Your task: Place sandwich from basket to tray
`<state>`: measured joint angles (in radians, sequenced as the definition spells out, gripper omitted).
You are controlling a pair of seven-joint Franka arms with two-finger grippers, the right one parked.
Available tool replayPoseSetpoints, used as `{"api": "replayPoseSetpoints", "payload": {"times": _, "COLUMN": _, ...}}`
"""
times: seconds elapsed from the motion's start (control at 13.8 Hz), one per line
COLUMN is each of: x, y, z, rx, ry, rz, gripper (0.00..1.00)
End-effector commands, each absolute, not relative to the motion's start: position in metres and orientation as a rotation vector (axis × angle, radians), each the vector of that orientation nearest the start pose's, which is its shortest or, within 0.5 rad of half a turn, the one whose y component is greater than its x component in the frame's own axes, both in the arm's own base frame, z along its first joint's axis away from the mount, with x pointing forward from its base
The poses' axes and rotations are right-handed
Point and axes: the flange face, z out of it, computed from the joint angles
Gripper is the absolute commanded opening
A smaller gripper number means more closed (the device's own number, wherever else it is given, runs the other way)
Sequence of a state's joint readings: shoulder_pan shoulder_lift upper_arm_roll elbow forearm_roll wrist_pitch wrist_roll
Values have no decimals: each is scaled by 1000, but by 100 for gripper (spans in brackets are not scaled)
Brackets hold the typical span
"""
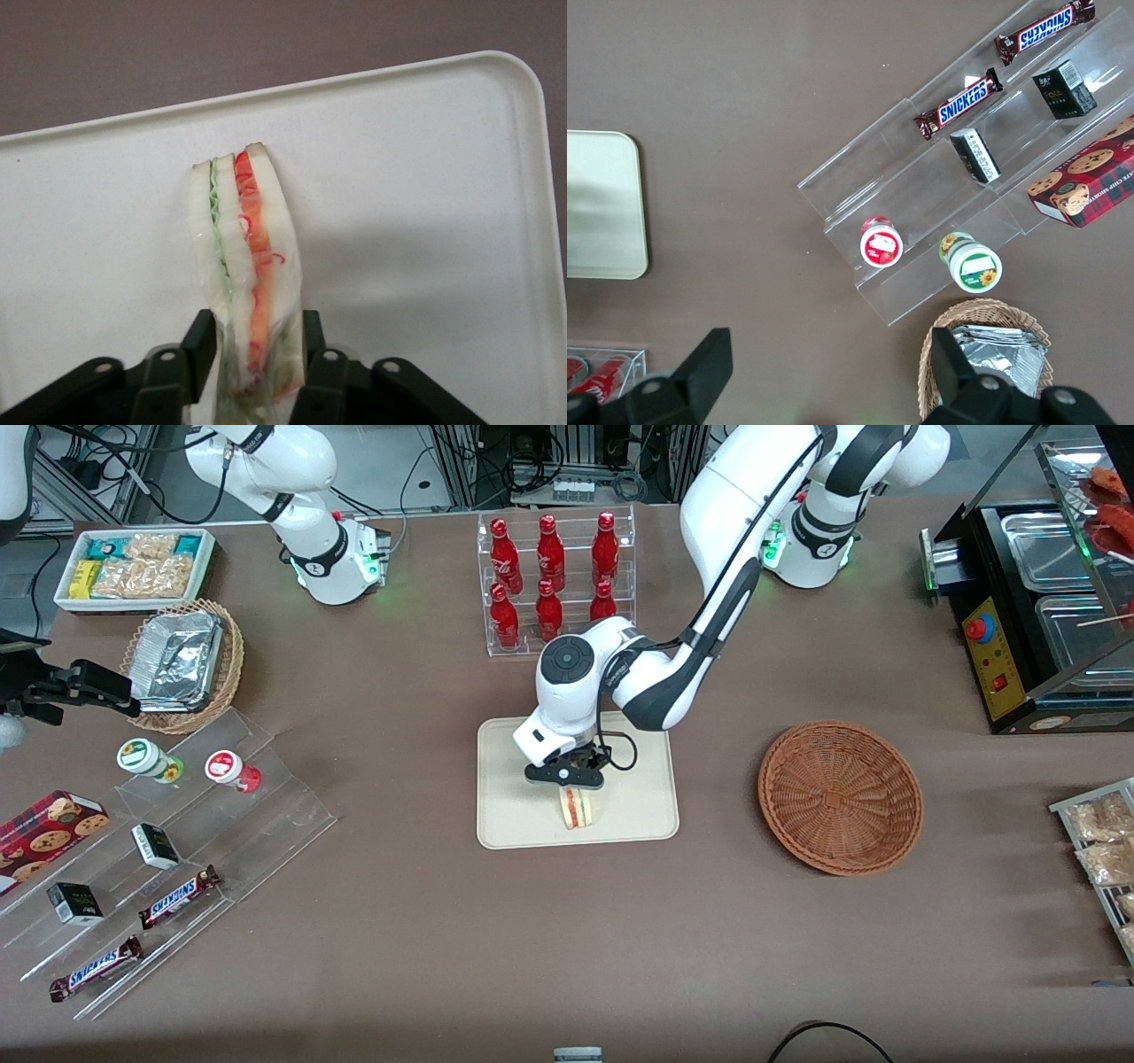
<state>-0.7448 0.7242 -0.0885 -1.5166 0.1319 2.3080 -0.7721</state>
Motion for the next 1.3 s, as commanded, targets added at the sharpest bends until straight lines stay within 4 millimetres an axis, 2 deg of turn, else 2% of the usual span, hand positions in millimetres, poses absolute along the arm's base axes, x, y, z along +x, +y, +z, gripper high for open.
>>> {"api": "replayPoseSetpoints", "payload": {"times": 0.0, "x": 490, "y": -523, "z": 256, "rx": -3146, "ry": 203, "rz": -160, "gripper": 99}}
{"api": "replayPoseSetpoints", "payload": {"times": 0.22, "x": 491, "y": -519, "z": 281, "rx": -3137, "ry": 178, "rz": -149, "gripper": 100}}
{"api": "replayPoseSetpoints", "payload": {"times": 0.43, "x": 497, "y": -510, "z": 323, "rx": -3145, "ry": 133, "rz": -165, "gripper": 100}}
{"api": "replayPoseSetpoints", "payload": {"times": 0.65, "x": 511, "y": -477, "z": 377, "rx": -3121, "ry": 38, "rz": -139, "gripper": 100}}
{"api": "replayPoseSetpoints", "payload": {"times": 0.87, "x": 535, "y": -419, "z": 434, "rx": -3123, "ry": -118, "rz": -75, "gripper": 100}}
{"api": "replayPoseSetpoints", "payload": {"times": 1.01, "x": 550, "y": -373, "z": 465, "rx": -3102, "ry": -218, "rz": -55, "gripper": 100}}
{"api": "replayPoseSetpoints", "payload": {"times": 1.23, "x": 572, "y": -300, "z": 499, "rx": -3073, "ry": -314, "rz": -35, "gripper": 100}}
